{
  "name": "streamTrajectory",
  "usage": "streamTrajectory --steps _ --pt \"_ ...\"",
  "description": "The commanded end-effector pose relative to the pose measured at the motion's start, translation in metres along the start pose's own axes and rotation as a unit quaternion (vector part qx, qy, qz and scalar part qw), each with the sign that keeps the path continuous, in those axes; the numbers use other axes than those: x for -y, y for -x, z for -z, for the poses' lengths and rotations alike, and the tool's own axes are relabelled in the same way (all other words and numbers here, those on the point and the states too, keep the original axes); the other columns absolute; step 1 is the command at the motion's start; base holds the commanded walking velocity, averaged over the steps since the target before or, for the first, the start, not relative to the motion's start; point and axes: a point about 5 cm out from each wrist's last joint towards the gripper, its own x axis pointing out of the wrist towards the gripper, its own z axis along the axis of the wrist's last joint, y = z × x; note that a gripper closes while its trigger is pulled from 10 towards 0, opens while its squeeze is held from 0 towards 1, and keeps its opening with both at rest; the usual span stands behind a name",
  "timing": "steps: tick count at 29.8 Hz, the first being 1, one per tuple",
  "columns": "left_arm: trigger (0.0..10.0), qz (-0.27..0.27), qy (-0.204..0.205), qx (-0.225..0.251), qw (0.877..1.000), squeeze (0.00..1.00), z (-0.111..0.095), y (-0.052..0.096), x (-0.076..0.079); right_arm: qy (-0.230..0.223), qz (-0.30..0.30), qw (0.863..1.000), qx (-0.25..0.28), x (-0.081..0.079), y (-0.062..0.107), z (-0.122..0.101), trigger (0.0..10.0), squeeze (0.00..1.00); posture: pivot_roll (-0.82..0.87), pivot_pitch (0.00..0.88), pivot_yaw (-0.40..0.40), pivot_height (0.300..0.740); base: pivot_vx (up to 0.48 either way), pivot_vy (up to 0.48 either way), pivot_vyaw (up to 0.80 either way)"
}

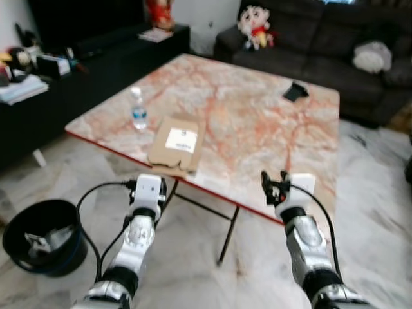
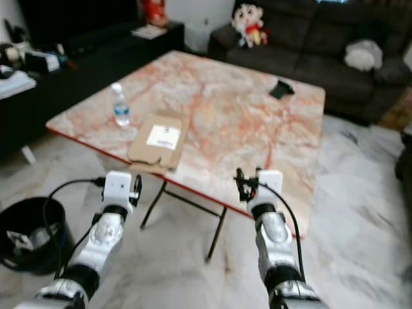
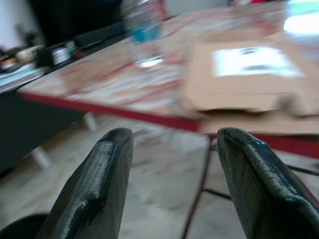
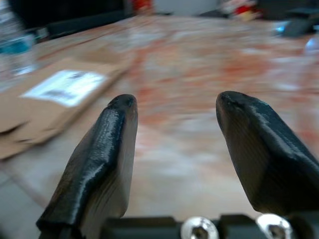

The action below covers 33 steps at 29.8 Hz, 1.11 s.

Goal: Picking trash to rubbish bin

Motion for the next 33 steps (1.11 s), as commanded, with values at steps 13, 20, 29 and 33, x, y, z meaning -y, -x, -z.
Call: streamTrajectory --steps 13,20,29,33 --pt "10.0 0.002 0.007 0.005 1.000 0.00 -0.003 -0.001 0.003 0.004 0.001 1.000 0.007 0.002 -0.002 -0.005 10.0 0.00 0.11 0.000 -0.103 0.740 0.325 0.000 0.00" --pt "10.0 0.004 0.008 0.007 1.000 0.00 -0.004 -0.001 0.004 0.003 0.000 1.000 0.007 0.003 -0.002 -0.005 10.0 0.00 0.11 0.000 -0.103 0.740 0.325 0.000 0.00" --pt "10.0 0.028 0.025 0.027 0.999 0.00 -0.009 0.000 0.012 0.001 0.000 1.000 0.004 0.001 -0.001 -0.003 10.0 0.00 0.11 0.000 -0.100 0.740 0.103 0.000 0.00" --pt "10.0 0.041 0.058 0.021 0.997 0.00 -0.010 0.000 0.018 0.001 0.001 1.000 0.003 0.002 -0.001 -0.002 10.0 0.00 0.11 0.000 -0.100 0.740 0.000 0.000 0.00"
